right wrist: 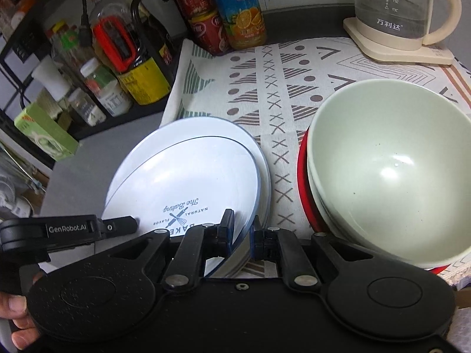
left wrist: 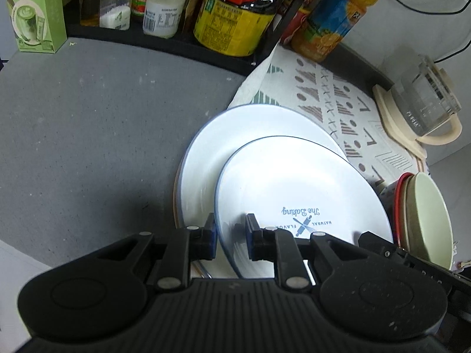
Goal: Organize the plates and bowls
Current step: 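Lower the 'BAKERY' plate onto the white plate stack with both grippers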
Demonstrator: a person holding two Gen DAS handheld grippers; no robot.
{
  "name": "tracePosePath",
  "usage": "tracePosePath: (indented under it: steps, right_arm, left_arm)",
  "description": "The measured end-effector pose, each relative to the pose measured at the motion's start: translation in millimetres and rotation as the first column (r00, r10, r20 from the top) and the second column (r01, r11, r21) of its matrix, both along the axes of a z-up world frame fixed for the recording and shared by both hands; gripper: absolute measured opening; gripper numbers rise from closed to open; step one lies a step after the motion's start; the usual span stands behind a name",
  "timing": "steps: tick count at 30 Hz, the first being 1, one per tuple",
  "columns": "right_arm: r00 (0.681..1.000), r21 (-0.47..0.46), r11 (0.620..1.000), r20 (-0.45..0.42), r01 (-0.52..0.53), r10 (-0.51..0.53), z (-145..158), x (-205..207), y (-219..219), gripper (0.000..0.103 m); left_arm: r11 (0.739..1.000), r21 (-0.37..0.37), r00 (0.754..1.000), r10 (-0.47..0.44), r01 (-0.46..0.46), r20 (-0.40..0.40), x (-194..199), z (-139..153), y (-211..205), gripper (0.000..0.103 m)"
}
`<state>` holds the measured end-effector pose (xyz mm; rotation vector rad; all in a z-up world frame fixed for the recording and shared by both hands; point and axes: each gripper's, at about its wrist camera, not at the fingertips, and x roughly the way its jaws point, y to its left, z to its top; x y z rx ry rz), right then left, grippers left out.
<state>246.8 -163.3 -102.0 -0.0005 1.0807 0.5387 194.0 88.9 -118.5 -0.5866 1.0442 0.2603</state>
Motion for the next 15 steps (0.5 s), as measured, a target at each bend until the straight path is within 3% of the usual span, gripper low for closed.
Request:
tracePosePath:
  steps: [15]
  right_arm:
    - [1.0, -0.058, 0.998, 0.015, 0.009, -0.008, -10.3, -1.4, 2.0, 0.015]
  left_arm:
    - [0.998, 0.04, 0.998, -0.054, 0.055, -0.026, 12.5, -8.8, -10.7, 0.019]
